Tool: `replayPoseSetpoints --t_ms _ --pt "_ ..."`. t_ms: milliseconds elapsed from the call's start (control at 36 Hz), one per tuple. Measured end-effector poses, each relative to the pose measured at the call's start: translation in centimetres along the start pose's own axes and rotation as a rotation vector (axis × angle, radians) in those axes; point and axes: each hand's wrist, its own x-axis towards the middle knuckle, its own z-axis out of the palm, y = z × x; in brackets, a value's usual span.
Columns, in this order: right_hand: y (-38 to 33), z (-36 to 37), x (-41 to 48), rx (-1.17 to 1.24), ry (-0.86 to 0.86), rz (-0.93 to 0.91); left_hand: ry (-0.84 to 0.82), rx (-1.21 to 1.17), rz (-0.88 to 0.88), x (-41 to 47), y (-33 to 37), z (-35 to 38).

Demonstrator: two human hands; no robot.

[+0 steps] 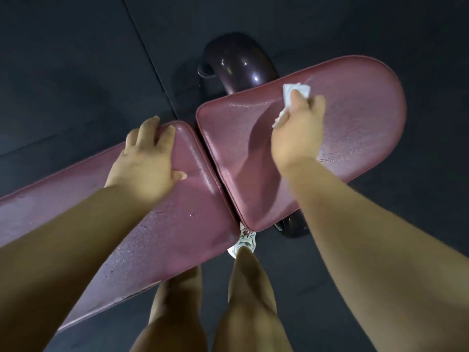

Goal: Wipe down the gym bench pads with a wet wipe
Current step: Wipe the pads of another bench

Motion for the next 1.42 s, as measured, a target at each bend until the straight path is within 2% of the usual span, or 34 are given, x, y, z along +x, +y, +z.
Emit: replayPoseSetpoints --t_ms 111,222,278,417,500,611,694,722,750,778,806,861,917,1000,1083,1139,1194,1278,1333,1417 --pt "-1.7 2.6 -5.9 0.008 -0.233 -0.415 -0.03 -0.074 -0.041 -0.9 -0.8 0.4" --pt "-0.8 1.9 -5.7 -0.118 -0.483 -0.83 -0.031 -0.133 -0.07 -0.8 -0.6 0.7" --pt "-0.4 1.0 -3.3 -0.152 -0.442 -0.934 -0.022 -0.141 -0.078 -0.7 -0.5 1.0" --pt "-1.2 0.1 3.4 -0.167 -0.24 -0.424 0.014 -0.127 -0.059 -0.6 -0.6 1.2" --pt "-3.4 0.8 3.1 -0.15 -0.198 -0.3 0.012 -0.087 -0.049 -0.7 -0.7 1.3" --pt "-5.3 2.6 -1.7 -0.081 -0.301 -0.448 -0.032 -0.068 -0.056 -1.1 -1.6 0.3" --pt "-5.0 3.5 -5.0 -0.146 -0.552 -0.763 -0.048 -0.061 -0.074 -1.9 -3.1 -0.6" --pt "-4.6 3.6 -5.5 -0.185 -0.589 -0.869 -0.058 -0.056 -0.088 -2.3 -3.8 -0.9" --pt "-4.2 3.7 -5.7 -0.216 -0.547 -0.973 -0.065 -0.053 -0.104 -2.6 -4.5 -1.0" --pt "-3.8 3.8 -5.7 -0.211 -0.511 -0.98 -0.068 -0.051 -0.12 -3.0 -5.3 -1.1" --pt "-3.7 3.8 -5.5 -0.2 -0.477 -0.956 -0.069 -0.049 -0.133 -3.4 -6.1 -1.1" --pt "-3.8 3.5 -5.3 -0.152 -0.439 -0.788 -0.079 -0.047 -0.129 -4.0 -7.7 -1.0" --pt "-4.7 3.4 -5.1 -0.1 -0.367 -0.669 -0.096 -0.029 -0.074 -4.5 -9.1 -0.8" --pt "-7.2 4.0 -5.2 -0.048 -0.271 -0.457 -0.086 -0.017 -0.011 -4.9 -10.6 -0.5" --pt "-9.8 5.9 -6.1 -0.035 -0.22 -0.237 -0.052 -0.053 -0.03 -5.2 -12.1 -0.2" --pt "-11.5 7.3 -8.0 -0.016 -0.191 -0.192 -0.056 -0.069 -0.024 -5.4 -13.1 0.2" --pt "-12.9 8.8 -10.5 0.014 -0.222 -0.287 -0.056 -0.073 -0.004 -5.5 -14.0 0.5" --pt "-14.6 10.1 -14.7 -0.017 -0.449 -0.658 -0.047 -0.075 0.042 -5.6 -14.9 0.7" --pt "-14.5 9.9 -15.7 -0.071 -0.489 -0.847 -0.038 -0.075 0.071 -5.6 -15.3 0.9" --pt "-12.3 8.7 -13.5 -0.093 -0.454 -0.748 -0.035 -0.092 0.091 -5.4 -15.5 0.9"
